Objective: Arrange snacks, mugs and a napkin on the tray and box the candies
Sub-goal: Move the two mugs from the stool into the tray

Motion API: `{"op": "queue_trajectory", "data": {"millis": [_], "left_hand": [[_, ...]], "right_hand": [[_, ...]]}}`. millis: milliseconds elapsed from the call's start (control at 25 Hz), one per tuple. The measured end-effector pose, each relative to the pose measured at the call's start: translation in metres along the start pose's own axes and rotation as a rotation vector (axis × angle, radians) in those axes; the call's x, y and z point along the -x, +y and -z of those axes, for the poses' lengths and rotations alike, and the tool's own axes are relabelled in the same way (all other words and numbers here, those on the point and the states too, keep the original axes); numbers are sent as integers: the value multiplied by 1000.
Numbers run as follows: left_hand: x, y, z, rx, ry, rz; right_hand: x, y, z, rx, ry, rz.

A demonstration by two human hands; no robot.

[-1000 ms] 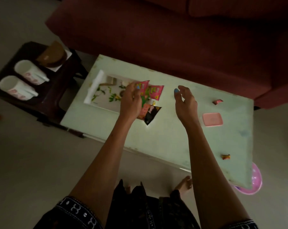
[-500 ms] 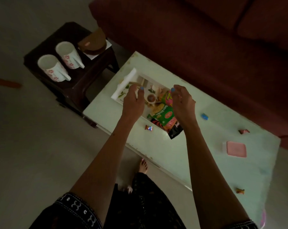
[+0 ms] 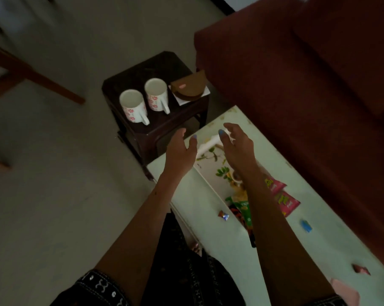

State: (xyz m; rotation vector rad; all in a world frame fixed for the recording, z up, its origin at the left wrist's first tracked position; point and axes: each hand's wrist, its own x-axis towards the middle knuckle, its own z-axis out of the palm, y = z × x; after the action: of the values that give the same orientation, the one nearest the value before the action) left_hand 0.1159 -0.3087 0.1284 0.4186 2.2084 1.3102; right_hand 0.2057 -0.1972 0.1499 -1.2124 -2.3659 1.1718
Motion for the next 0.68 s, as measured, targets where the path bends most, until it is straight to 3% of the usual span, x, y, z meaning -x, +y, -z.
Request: {"op": "queue_trajectory", "data": {"millis": [160, 360, 480, 680], "left_hand": [[-58, -6, 50, -162, 97, -5], [-139, -18, 107, -385, 79, -75], [-183, -30, 126, -608, 5, -90], [-226, -48, 133, -893, -181, 51]], "right_hand": [[-55, -37, -41, 59, -90, 62], [-133, -82, -108, 142, -256, 121], [-173, -99, -146, 222, -337, 199], [-222, -110, -194, 542, -425, 272]]}}
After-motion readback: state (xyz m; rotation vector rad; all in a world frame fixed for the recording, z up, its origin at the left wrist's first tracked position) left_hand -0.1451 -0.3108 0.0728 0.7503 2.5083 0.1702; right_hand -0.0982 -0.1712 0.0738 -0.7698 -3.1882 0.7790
